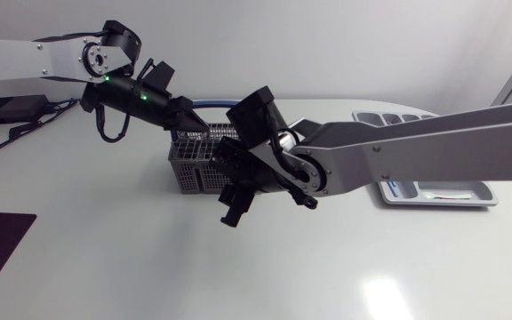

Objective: Unload the cutlery basket into the drawer organizer.

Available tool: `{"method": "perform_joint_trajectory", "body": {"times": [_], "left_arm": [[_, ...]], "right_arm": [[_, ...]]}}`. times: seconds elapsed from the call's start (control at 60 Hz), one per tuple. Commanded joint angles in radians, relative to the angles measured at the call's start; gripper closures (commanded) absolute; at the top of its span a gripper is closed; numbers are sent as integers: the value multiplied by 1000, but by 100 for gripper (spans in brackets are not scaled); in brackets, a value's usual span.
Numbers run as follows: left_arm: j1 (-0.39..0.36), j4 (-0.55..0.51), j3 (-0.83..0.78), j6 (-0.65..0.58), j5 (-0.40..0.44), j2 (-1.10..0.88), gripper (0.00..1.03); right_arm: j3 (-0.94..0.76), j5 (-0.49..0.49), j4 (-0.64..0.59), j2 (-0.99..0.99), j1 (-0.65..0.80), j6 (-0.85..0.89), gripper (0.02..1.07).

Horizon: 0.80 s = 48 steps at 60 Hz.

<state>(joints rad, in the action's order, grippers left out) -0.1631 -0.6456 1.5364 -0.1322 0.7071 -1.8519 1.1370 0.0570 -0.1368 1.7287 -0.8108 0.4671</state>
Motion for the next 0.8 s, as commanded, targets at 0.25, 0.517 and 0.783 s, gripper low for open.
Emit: {"method": "perform_joint_trajectory", "body": {"times": [0.25,0.517,0.783], "left_arm": [[30,11,-53,-10,66,88,98],[46,11,-59,-14,66,148,98],[54,40,-110,-32,66,266,98]], "right_arm": [[-31,9,8,19,-13,-5,52],[-34,9,8,15,-14,-5,52],[-45,15,25,-11,-11,-5,49]]}}
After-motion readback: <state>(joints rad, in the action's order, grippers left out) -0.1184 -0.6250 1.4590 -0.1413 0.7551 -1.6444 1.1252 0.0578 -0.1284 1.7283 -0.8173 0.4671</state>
